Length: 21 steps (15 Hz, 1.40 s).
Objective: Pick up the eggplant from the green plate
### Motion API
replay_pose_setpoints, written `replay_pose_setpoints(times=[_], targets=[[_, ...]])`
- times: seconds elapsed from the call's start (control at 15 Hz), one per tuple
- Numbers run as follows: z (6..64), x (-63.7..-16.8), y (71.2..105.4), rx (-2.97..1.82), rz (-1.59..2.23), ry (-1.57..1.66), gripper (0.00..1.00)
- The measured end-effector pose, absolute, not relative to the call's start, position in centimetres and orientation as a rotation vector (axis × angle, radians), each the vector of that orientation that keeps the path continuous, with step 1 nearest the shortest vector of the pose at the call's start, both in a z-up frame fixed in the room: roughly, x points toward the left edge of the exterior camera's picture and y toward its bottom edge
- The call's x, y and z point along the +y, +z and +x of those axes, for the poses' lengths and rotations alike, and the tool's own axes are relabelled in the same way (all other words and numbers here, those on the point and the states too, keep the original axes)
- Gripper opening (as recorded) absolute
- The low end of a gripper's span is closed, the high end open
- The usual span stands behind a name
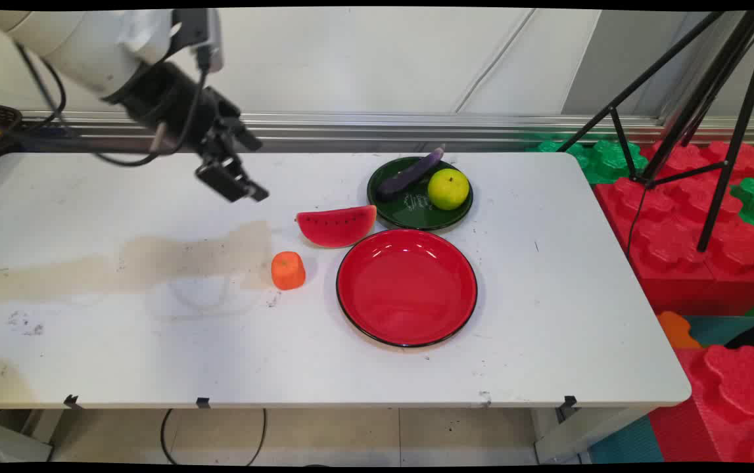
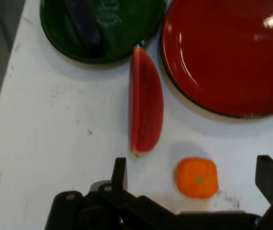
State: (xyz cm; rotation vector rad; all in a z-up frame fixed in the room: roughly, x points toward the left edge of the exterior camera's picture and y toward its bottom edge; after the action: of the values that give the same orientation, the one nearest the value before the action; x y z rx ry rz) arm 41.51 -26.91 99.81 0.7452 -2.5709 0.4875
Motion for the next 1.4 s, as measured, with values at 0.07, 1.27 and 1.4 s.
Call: replay_pose_setpoints(times=[0.07,1.27,1.4], targets=[[40.9,-27.4,100.2,-2.562,0.762,0.497,1.0],[29.9,-38.9,98.7,-2.492,1.073,0.599,1.0],[29.1,-40.2,97.9,-2.5,1.103,0.605,1.0]])
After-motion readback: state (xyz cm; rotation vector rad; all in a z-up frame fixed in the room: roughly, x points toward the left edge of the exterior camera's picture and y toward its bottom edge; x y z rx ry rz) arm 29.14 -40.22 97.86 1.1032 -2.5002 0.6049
